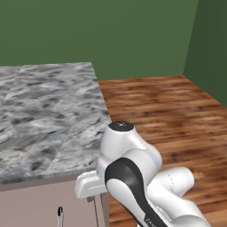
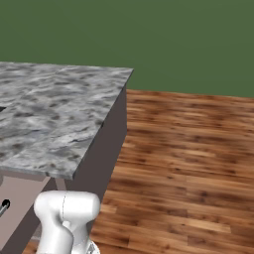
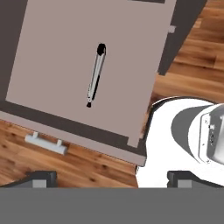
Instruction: Take the tongs from the drawer on the left and place them on the dining counter next to the tray containing the kebab skewer.
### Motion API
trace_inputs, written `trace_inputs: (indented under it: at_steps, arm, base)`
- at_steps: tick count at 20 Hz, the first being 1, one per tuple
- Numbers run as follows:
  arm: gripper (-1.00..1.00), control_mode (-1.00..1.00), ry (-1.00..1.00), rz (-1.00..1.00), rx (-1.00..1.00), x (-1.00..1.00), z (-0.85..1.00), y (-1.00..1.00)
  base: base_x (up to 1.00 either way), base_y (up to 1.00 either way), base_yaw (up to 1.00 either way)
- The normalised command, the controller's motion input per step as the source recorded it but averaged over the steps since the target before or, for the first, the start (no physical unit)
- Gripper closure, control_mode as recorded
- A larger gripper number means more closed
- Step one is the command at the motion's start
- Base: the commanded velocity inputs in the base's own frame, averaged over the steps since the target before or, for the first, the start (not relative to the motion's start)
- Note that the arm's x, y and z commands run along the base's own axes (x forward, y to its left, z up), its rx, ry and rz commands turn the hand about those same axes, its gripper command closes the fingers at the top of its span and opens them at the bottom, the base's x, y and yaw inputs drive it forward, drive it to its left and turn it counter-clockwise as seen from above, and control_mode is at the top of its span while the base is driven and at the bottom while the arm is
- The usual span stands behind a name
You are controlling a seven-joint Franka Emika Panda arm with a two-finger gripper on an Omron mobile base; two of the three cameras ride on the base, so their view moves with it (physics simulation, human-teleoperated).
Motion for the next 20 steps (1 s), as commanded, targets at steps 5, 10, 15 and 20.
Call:
trace_inputs:
  at_steps: [5,10,15,20]
  arm:
    - [-1.0,-1.0,0.0,0.0,-0.12,0.21,-0.45,0.21]
    - [-1.0,-1.0,0.03,0.0,-0.04,0.27,-0.53,0.15]
    - [-1.0,-1.0,0.17,0.0,0.04,0.15,-0.6,0.17]
    - [-1.0,-1.0,0.1,0.0,0.03,0.06,-0.52,0.22]
  base:
    - [0.0,0.0,0.0]
    - [0.0,0.0,0.0]
    - [0.0,0.0,0.0]
    - [0.0,0.0,0.0]
